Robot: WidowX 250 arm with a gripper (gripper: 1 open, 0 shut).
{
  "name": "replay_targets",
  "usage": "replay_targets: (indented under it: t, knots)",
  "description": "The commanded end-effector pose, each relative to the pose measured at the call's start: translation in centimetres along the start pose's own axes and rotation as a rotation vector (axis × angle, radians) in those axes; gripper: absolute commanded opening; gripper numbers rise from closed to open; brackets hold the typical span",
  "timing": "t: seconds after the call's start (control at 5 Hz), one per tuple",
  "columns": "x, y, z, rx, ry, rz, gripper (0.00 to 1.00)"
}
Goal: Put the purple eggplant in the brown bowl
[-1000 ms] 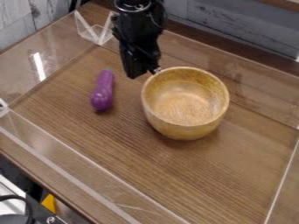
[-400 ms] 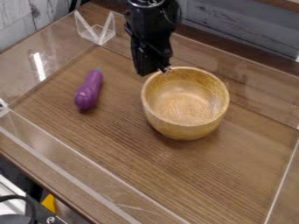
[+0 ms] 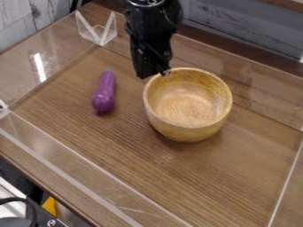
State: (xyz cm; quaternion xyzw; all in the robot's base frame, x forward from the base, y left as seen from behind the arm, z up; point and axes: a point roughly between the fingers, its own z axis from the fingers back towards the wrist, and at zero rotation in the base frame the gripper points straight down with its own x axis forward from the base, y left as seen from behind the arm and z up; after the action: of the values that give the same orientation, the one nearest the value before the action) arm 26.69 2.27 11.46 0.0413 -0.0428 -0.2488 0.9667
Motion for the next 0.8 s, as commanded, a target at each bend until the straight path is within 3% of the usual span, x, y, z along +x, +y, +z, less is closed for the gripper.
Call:
replay_targets:
  t: [0.0, 0.6]
  knots:
    - [0.4, -0.1, 1.5, 0.027, -0.040, -0.023, 0.00]
    - [0.0, -1.2, 1.4, 0.021, -0.025, -0.060, 0.00]
